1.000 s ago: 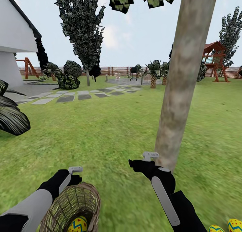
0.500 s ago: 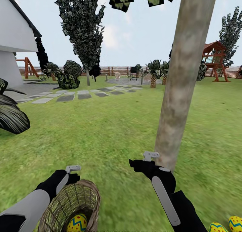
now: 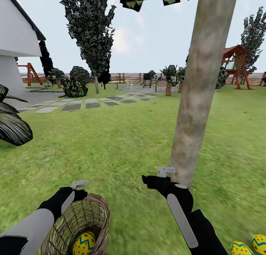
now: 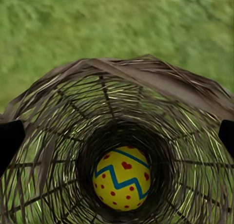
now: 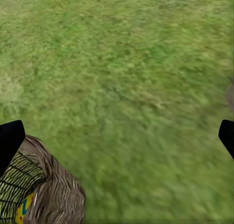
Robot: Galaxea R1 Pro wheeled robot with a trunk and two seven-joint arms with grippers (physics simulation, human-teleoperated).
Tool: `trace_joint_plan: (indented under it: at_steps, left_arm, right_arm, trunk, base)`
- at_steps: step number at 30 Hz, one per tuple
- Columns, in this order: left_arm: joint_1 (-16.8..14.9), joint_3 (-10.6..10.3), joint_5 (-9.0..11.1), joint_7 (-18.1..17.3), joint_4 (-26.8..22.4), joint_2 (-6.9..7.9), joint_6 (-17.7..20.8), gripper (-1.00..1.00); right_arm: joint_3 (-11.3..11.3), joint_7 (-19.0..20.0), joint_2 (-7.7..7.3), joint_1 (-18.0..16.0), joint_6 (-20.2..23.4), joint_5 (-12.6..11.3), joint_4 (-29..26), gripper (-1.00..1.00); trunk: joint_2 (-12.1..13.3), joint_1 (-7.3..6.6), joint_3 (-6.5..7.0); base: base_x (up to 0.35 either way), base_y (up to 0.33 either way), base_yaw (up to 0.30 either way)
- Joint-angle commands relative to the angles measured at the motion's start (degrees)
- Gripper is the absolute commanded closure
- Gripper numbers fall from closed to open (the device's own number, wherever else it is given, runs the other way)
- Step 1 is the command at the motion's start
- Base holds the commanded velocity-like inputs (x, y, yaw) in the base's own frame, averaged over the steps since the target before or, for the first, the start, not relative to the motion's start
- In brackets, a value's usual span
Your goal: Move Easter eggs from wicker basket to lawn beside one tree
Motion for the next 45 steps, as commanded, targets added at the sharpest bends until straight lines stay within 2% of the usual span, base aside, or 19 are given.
trace_joint_plan:
  at_steps: [1, 15, 45]
  left_arm:
    - [0.0, -0.4, 0.6, 0.4, -0.1, 0.06, 0.2, -1.0]
    - [0.0, -0.4, 0.8, 0.4, 2.4, 0.0, -0.6, -1.0]
    - [0.0, -0.4, 0.8, 0.4, 2.7, -0.02, -0.8, -1.0]
  right_arm:
    - [0.0, -0.6, 0.0, -0.1, 0.1, -0.6, -0.1, -1.0]
    - [0.0, -0.6, 0.0, 0.0, 0.1, -0.6, -0.1, -1.0]
    - [0.0, -0.7, 0.05, 0.0, 0.1, -0.6, -0.1, -1.0]
  trunk:
    - [-0.4, 0.22, -0.24]
    - [-6.1, 3.29, -2.76]
    - [-18.1, 9.88, -8.14]
  base:
    - [0.0, 0.0, 0.0]
    - [0.0, 0.0, 0.0]
    - [0.0, 0.0, 0.0]
